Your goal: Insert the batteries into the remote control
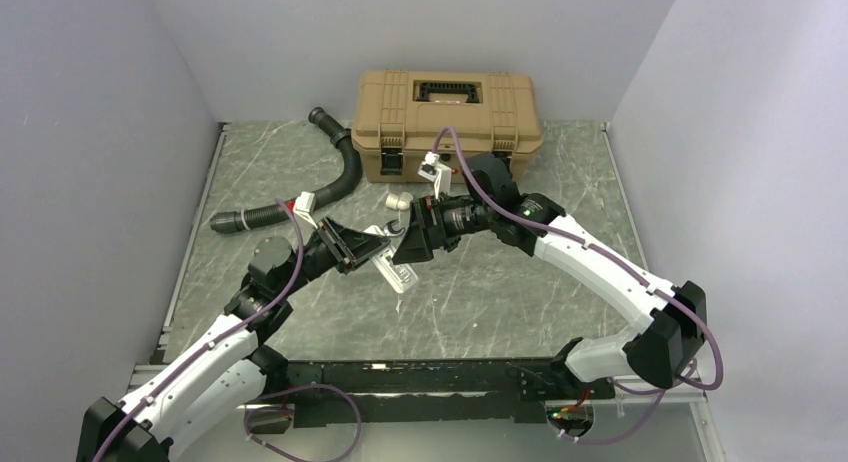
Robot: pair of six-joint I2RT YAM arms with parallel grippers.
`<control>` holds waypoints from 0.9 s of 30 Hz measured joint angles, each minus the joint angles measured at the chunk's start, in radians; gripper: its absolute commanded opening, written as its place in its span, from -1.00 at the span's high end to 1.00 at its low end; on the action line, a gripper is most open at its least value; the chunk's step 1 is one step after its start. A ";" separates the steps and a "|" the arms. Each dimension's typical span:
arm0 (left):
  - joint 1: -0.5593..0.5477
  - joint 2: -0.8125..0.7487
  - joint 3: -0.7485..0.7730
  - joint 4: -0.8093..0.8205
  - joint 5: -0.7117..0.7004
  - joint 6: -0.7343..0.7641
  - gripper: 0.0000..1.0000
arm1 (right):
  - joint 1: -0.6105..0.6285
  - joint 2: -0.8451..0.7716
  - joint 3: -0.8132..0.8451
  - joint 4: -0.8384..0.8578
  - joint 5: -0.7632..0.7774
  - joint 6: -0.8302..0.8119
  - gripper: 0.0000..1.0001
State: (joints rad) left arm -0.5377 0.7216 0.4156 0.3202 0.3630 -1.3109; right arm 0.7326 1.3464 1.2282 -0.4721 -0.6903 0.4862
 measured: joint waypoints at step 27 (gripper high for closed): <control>0.001 0.002 0.002 0.016 0.006 -0.015 1.00 | 0.000 0.005 -0.063 0.123 -0.063 0.058 -0.58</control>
State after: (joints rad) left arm -0.5369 0.7235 0.4175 0.3367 0.3695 -1.3262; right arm 0.7326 1.3510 1.1656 -0.3489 -0.7528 0.5442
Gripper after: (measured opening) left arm 0.302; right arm 0.754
